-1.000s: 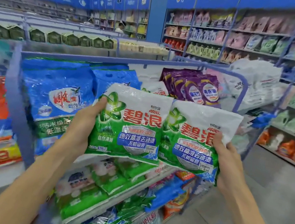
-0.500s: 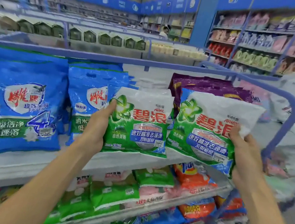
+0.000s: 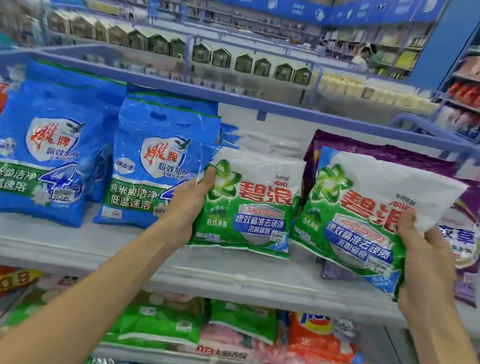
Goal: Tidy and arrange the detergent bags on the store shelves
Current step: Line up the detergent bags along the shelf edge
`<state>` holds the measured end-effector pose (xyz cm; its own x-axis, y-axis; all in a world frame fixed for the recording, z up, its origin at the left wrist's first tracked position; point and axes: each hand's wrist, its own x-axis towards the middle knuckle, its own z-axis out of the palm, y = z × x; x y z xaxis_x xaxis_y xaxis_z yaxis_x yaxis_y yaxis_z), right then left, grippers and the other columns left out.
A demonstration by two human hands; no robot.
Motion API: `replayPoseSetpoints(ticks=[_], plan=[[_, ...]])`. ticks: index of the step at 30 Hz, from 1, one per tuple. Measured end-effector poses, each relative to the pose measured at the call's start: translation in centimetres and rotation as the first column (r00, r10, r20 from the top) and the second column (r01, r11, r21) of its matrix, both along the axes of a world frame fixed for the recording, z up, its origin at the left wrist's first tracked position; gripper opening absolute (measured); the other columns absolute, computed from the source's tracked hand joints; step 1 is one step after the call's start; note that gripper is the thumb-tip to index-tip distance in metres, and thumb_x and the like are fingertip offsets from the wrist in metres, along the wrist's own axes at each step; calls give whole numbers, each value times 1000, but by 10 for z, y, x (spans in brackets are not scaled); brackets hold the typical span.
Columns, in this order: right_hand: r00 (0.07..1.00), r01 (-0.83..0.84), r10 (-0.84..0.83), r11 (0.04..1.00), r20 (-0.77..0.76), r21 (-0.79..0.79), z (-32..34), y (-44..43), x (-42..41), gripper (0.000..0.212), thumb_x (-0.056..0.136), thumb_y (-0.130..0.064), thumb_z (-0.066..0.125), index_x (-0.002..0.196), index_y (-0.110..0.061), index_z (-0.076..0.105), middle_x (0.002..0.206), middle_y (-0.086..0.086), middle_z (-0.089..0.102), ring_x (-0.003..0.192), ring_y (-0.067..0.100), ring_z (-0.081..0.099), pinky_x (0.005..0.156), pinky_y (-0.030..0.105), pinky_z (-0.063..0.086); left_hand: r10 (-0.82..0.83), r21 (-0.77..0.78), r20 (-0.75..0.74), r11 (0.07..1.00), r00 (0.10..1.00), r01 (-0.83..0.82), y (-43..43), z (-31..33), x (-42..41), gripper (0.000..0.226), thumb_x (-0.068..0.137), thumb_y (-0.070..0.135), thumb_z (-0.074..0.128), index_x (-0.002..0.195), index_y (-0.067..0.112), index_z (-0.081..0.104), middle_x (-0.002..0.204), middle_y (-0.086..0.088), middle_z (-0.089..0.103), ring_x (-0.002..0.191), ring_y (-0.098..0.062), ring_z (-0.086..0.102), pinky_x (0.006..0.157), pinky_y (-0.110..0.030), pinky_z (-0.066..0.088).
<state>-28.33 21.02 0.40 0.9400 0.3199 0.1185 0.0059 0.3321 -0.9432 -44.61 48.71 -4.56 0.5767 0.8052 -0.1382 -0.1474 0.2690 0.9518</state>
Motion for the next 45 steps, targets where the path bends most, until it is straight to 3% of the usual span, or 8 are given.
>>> replayPoseSetpoints(ticks=[9, 15, 22, 26, 30, 34, 39, 45], plan=[[996, -61, 65, 996, -59, 66, -3, -4, 33, 9, 100, -26, 63, 107, -24, 67, 103, 1, 79, 85, 20, 78, 64, 41, 65, 116, 101, 18, 988, 993, -118, -7, -5, 63, 23, 99, 35, 65, 91, 15, 72, 93, -6, 78, 89, -29, 74, 82, -45, 60], [974, -203, 199, 979, -108, -21, -21, 13, 24, 16, 96, -25, 66, 109, -15, 66, 100, 8, 80, 79, 26, 78, 61, 42, 65, 281, 151, -11, 949, 960, -277, -7, -12, 61, 30, 96, 28, 65, 71, 15, 55, 69, -7, 52, 68, -21, 47, 62, -34, 39], [900, -392, 381, 920, -211, -10, -37, 60, 11, 27, 93, -24, 69, 114, -9, 63, 101, 14, 79, 81, 32, 77, 63, 44, 64, 105, 212, -177, 975, 979, -66, -6, 1, 39, 38, 101, 53, 52, 114, 19, 65, 118, -12, 70, 111, -30, 66, 101, -51, 50], [913, -385, 374, 922, -162, -42, -44, 99, -1, 22, 93, -19, 74, 112, -8, 71, 99, 15, 79, 85, 34, 77, 79, 50, 63, -142, 134, -241, 975, 960, 178, -15, 2, 20, 115, 57, 94, 65, 147, 26, 43, 145, 8, 54, 131, -23, 54, 113, -55, 38], [972, -206, 220, 965, 76, -161, -50, 125, -9, 11, 85, -11, 81, 95, -13, 76, 88, 8, 80, 86, 33, 77, 78, 48, 63, -275, 220, -414, 895, 867, 389, -16, -14, 5, 121, 44, 55, 101, 145, 25, 40, 129, 10, 68, 119, -15, 66, 110, -48, 46], [986, -164, 167, 978, 7, -125, -57, 124, 3, 10, 88, -20, 79, 91, -11, 75, 86, 8, 78, 83, 30, 75, 78, 46, 61, -182, 355, -396, 874, 900, 333, -26, -12, 1, 74, 61, 19, 99, 123, 23, 60, 108, 9, 77, 101, -8, 74, 100, -40, 55], [987, -148, 159, 968, 37, -203, -53, 113, 6, 24, 95, -30, 72, 110, -12, 69, 101, 3, 77, 94, 23, 75, 77, 36, 61, -6, 407, -390, 896, 921, 179, -41, -6, -1, 85, 57, 30, 100, 125, 25, 49, 109, 18, 68, 99, -2, 66, 93, -29, 48], [858, -185, 475, 642, 196, -744, -66, 65, -22, 95, 65, -37, 95, 140, -26, 37, 127, -12, 50, 115, 7, 53, 96, 30, 45, -141, 428, -594, 779, 792, 459, -40, -12, -19, 124, 57, 32, 100, 152, 27, 19, 130, 17, 58, 117, -7, 60, 110, -34, 44]])
